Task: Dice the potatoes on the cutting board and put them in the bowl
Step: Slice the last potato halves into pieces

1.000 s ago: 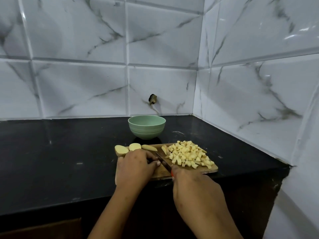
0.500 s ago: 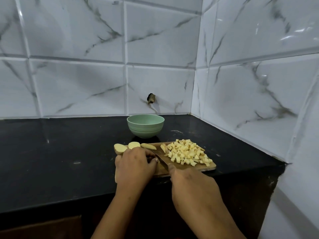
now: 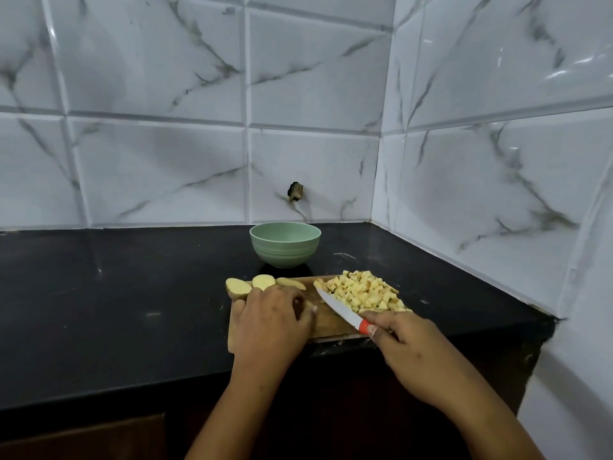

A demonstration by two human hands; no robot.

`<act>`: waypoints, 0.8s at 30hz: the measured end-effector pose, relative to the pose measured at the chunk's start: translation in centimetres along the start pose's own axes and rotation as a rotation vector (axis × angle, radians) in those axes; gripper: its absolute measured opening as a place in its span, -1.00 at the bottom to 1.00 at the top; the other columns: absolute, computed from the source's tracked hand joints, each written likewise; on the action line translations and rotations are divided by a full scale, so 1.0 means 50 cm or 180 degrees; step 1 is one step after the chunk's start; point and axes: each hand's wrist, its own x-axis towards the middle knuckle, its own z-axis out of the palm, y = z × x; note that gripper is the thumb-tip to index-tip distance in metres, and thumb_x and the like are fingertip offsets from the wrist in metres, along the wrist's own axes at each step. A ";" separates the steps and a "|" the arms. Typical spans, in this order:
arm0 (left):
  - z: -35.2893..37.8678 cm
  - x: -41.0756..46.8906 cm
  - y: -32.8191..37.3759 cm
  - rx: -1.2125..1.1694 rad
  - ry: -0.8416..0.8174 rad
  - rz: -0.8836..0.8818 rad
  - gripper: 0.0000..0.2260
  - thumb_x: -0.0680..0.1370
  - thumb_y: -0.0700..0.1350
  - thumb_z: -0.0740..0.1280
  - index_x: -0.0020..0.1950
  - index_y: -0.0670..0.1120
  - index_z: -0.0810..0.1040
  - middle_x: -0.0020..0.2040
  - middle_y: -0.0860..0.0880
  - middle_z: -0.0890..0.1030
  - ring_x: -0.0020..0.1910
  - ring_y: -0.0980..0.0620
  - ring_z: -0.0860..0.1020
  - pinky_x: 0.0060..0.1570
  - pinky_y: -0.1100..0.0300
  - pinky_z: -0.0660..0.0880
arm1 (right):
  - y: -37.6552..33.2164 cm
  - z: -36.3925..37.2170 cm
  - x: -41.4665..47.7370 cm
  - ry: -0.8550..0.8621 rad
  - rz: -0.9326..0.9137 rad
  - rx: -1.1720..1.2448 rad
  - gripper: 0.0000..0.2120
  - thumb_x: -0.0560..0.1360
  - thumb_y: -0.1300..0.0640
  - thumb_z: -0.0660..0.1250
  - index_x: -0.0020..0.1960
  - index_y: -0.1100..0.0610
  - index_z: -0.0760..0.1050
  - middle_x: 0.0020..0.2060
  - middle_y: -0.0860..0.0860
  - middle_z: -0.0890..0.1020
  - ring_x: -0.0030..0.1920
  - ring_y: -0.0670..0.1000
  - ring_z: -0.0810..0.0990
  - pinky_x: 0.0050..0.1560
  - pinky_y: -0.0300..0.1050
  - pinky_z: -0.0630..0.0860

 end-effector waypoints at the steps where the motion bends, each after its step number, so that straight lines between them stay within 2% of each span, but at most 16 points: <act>1: 0.000 0.002 0.000 -0.0035 0.0001 -0.0021 -0.69 0.56 0.21 0.18 0.23 0.16 0.49 0.14 0.14 0.54 0.16 0.10 0.42 0.13 0.10 0.29 | 0.000 0.002 -0.001 -0.0061 0.0018 0.0073 -0.65 0.64 0.01 0.12 0.41 -0.10 0.38 -0.06 -0.18 0.56 -0.39 -0.17 0.39 -0.40 -0.32 0.27; 2: -0.001 0.006 0.000 -0.0078 0.0009 -0.0039 -0.71 0.56 0.19 0.19 0.22 0.16 0.50 0.13 0.13 0.55 0.15 0.09 0.43 0.11 0.11 0.30 | 0.000 0.004 0.000 -0.0111 0.0033 0.0117 -0.65 0.64 0.02 0.13 0.41 -0.09 0.38 -0.07 -0.18 0.55 -0.39 -0.17 0.39 -0.40 -0.32 0.28; 5: 0.000 0.016 0.000 -0.0136 -0.0082 -0.0018 -0.75 0.55 0.10 0.20 0.19 0.17 0.53 0.11 0.12 0.55 0.11 0.08 0.45 0.08 0.11 0.35 | 0.002 0.008 0.003 -0.0174 0.0025 0.0151 -0.66 0.64 0.02 0.14 0.40 -0.08 0.40 0.09 -0.14 0.59 -0.39 -0.18 0.39 -0.38 -0.30 0.33; 7: 0.002 0.020 -0.002 -0.0179 -0.0186 0.0044 -0.75 0.55 0.05 0.19 0.16 0.19 0.56 0.12 0.13 0.56 0.09 0.08 0.45 0.08 0.10 0.43 | 0.002 0.011 0.003 -0.0208 0.0043 0.0211 -0.65 0.64 0.02 0.15 0.41 -0.08 0.39 -0.02 -0.10 0.60 -0.42 -0.16 0.41 -0.39 -0.26 0.38; 10: 0.007 0.025 -0.009 -0.0207 -0.0235 0.0118 -0.75 0.57 0.00 0.17 0.16 0.21 0.56 0.15 0.14 0.55 0.09 0.09 0.44 0.07 0.08 0.47 | 0.001 0.009 0.002 -0.0251 0.0086 0.0321 -0.65 0.64 0.02 0.14 0.42 -0.08 0.38 -0.22 -0.12 0.57 -0.44 -0.16 0.39 -0.42 -0.27 0.34; 13: 0.011 0.029 -0.010 -0.0208 -0.0282 0.0177 -0.72 0.58 -0.03 0.15 0.22 0.21 0.52 0.21 0.15 0.51 0.14 0.08 0.42 0.06 0.15 0.45 | -0.004 0.013 0.003 -0.0278 0.0096 0.0367 -0.65 0.64 0.03 0.14 0.41 -0.08 0.39 -0.25 -0.19 0.50 -0.44 -0.19 0.40 -0.45 -0.38 0.25; 16: 0.015 0.039 -0.009 -0.0298 -0.0287 0.0191 -0.71 0.58 -0.06 0.15 0.24 0.16 0.51 0.20 0.12 0.54 0.16 0.05 0.42 0.08 0.14 0.45 | -0.012 0.019 0.003 -0.0237 0.0096 0.0360 -0.64 0.64 0.03 0.13 0.43 -0.08 0.36 -0.31 -0.21 0.40 -0.42 -0.21 0.38 -0.45 -0.39 0.25; 18: 0.016 0.046 -0.008 -0.0311 -0.0315 0.0198 -0.72 0.59 -0.06 0.15 0.23 0.15 0.52 0.20 0.10 0.55 0.16 0.04 0.44 0.10 0.12 0.46 | -0.012 0.019 0.003 -0.0202 0.0089 0.0364 -0.64 0.64 0.02 0.14 0.43 -0.09 0.36 -0.28 -0.21 0.44 -0.41 -0.20 0.39 -0.44 -0.38 0.27; 22: 0.017 0.057 -0.009 -0.0281 -0.0318 0.0291 -0.76 0.60 -0.04 0.18 0.20 0.14 0.55 0.19 0.09 0.55 0.15 0.08 0.47 0.12 0.14 0.46 | -0.010 0.017 0.002 -0.0149 0.0084 0.0357 -0.64 0.64 0.01 0.14 0.43 -0.10 0.36 -0.09 -0.22 0.54 -0.38 -0.22 0.41 -0.43 -0.41 0.28; 24: 0.017 0.060 -0.009 -0.0270 -0.0285 0.0321 -0.80 0.60 -0.04 0.21 0.17 0.11 0.55 0.16 0.09 0.55 0.14 0.09 0.47 0.12 0.15 0.46 | -0.011 0.016 0.001 -0.0149 0.0092 0.0389 -0.64 0.64 0.02 0.14 0.43 -0.10 0.36 -0.17 -0.23 0.49 -0.39 -0.23 0.40 -0.44 -0.41 0.28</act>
